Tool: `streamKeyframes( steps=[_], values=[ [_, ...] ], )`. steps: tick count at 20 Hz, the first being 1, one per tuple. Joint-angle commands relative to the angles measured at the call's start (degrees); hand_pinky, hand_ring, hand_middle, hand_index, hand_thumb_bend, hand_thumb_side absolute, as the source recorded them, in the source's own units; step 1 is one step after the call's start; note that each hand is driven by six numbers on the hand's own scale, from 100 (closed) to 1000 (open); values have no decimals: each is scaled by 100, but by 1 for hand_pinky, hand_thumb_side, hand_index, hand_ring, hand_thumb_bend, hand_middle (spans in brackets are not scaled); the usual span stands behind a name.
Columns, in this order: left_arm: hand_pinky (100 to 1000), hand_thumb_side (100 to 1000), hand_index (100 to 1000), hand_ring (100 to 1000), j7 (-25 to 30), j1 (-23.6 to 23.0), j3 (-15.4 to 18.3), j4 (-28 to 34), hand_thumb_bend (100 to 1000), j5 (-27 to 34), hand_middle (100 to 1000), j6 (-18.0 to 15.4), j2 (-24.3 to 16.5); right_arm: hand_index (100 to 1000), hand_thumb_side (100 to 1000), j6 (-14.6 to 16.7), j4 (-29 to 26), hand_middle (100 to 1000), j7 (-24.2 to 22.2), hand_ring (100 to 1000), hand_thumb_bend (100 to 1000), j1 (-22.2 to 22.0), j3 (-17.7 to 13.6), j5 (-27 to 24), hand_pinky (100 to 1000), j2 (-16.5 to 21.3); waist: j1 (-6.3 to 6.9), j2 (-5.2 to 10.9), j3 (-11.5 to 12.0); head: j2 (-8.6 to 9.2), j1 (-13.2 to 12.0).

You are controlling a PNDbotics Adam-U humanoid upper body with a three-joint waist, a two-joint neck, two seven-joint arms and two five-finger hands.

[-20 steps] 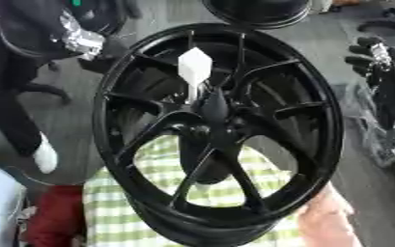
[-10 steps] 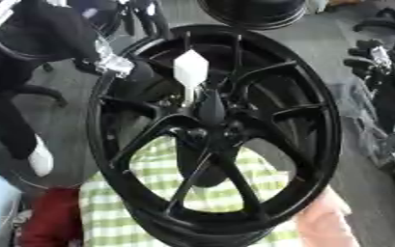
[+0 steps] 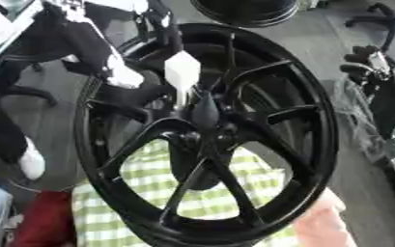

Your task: Pull the pin out of the wheel hub.

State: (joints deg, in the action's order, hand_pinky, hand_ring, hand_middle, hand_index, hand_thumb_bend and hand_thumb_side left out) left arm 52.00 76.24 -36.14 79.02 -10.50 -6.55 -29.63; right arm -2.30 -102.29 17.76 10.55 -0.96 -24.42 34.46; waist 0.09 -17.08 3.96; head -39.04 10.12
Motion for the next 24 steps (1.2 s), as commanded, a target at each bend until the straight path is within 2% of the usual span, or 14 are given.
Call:
streamKeyframes(
  steps=[1,8,24],
  values=[
    [767,140,827,835,-3,180,132,-6,251,-105,802,-94,-20,819,734,4,-39,762,-32,815,100,61,-15,22,951,91,-11,73,-14,98,-30],
    [765,124,824,836,-3,222,163,-74,242,-141,803,-183,35,819,738,-7,-25,761,-45,815,100,104,-2,39,951,48,-14,-15,-83,172,-114],
    [760,129,823,836,-3,310,371,-198,236,-233,820,-156,142,817,745,-23,2,759,-97,813,100,231,51,54,951,8,32,-188,-228,282,-182]
  ],
)
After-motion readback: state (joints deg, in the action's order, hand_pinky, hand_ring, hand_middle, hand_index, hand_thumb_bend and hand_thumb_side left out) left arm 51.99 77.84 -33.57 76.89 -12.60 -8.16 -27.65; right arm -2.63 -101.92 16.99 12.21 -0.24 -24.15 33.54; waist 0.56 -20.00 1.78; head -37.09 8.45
